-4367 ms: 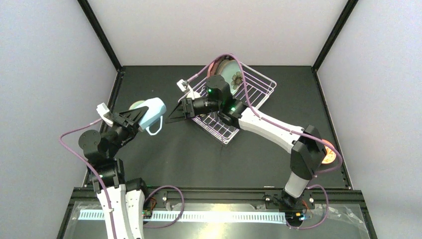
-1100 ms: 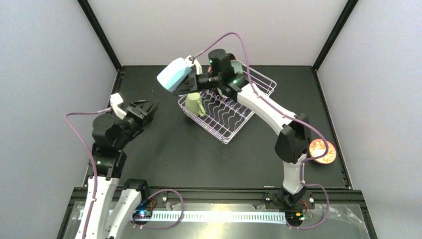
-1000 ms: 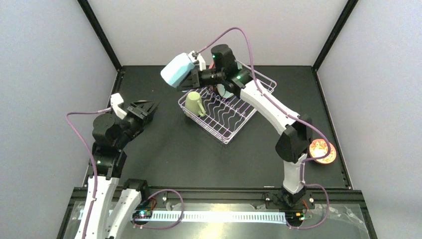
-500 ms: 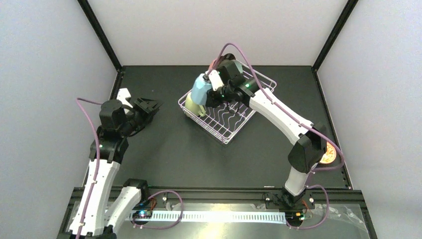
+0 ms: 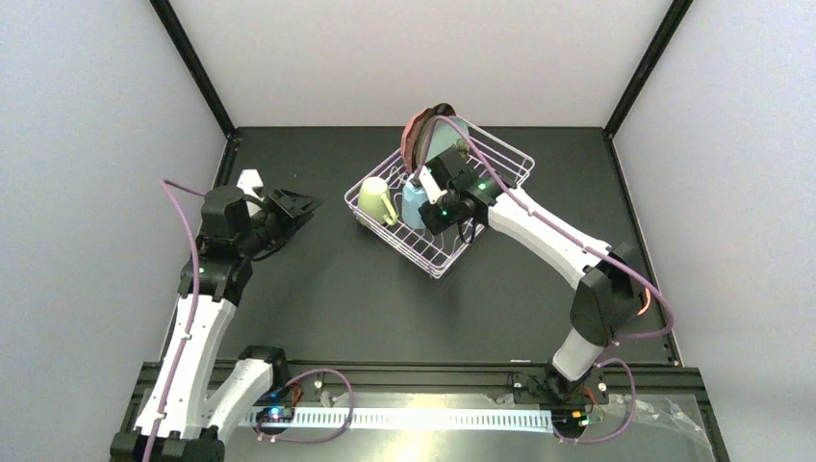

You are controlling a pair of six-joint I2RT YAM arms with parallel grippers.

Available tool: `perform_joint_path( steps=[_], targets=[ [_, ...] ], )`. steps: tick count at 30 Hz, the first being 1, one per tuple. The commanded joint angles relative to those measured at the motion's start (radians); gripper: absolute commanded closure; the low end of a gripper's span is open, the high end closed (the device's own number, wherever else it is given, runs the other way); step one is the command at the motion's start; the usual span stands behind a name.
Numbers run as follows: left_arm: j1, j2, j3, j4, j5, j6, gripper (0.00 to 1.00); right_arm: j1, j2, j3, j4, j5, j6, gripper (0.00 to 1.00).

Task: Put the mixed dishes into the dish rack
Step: Turn the cup upside down over the dish rack.

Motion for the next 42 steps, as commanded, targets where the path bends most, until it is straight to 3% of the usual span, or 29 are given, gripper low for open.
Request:
perform_joint_path(
  steps=[1, 13, 37, 42],
  targets=[
    [-0.007, 0.007, 0.008, -0.023, 0.022, 0.03, 0.02, 0.001, -0.052, -0.05, 0.08, 0.016, -0.014, 1.0],
    [-0.006, 0.026, -0.002, -0.02, 0.026, 0.043, 0.02, 0.004, -0.035, -0.175, 0.198, -0.028, -0.016, 1.0],
    [-0.006, 0.059, 0.004, -0.031, 0.015, 0.075, 0.02, 0.035, 0.077, -0.251, 0.315, -0.081, -0.011, 1.0],
    [-0.005, 0.061, 0.005, -0.03, 0.007, 0.079, 0.02, 0.035, 0.101, -0.276, 0.325, -0.023, -0.004, 0.93]
  ],
)
